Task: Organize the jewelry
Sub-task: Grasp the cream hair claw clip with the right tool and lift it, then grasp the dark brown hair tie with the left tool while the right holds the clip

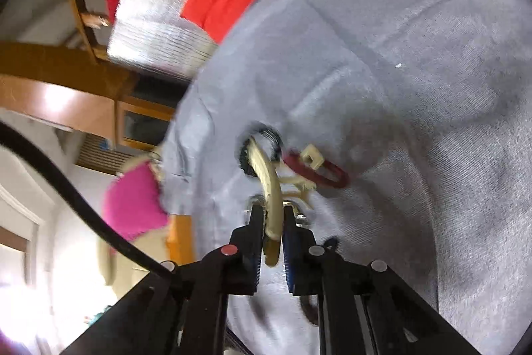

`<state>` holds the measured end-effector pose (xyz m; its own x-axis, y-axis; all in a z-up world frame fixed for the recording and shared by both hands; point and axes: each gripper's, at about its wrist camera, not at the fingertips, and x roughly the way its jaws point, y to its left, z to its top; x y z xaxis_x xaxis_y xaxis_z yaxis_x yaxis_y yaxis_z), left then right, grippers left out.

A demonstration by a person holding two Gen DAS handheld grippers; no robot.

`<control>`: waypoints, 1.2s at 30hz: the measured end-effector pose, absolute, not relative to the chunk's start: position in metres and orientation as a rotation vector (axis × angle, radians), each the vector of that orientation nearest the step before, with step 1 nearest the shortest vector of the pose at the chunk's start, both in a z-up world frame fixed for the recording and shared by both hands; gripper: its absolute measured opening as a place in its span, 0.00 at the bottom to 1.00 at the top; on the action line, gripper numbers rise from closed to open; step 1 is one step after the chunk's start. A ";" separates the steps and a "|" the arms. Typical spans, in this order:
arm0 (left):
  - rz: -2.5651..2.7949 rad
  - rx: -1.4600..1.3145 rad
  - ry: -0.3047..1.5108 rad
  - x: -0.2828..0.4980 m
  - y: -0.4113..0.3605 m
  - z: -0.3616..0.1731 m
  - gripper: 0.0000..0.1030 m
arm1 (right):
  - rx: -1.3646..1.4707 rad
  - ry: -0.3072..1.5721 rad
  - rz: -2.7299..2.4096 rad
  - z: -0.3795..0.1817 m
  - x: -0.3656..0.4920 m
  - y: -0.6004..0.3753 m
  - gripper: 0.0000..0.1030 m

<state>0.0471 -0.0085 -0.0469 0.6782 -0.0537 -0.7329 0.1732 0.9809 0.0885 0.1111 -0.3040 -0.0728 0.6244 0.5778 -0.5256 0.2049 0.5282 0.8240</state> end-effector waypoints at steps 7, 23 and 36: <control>-0.131 0.165 0.817 0.046 -0.014 -0.048 1.00 | 1.207 0.844 0.282 -0.084 0.105 -0.331 0.11; -0.134 0.165 0.823 0.047 -0.017 -0.049 1.00 | 0.640 0.698 -0.011 -0.006 0.087 -0.302 0.10; -0.280 0.143 0.866 0.046 -0.025 -0.053 1.00 | 0.231 0.803 -0.013 0.008 0.070 -0.263 0.09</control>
<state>0.0463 -0.0253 -0.0526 0.6146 -0.1846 -0.7669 0.2996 0.9540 0.0105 0.0697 -0.2625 0.0079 0.6958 0.0758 -0.7142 0.0988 0.9749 0.1997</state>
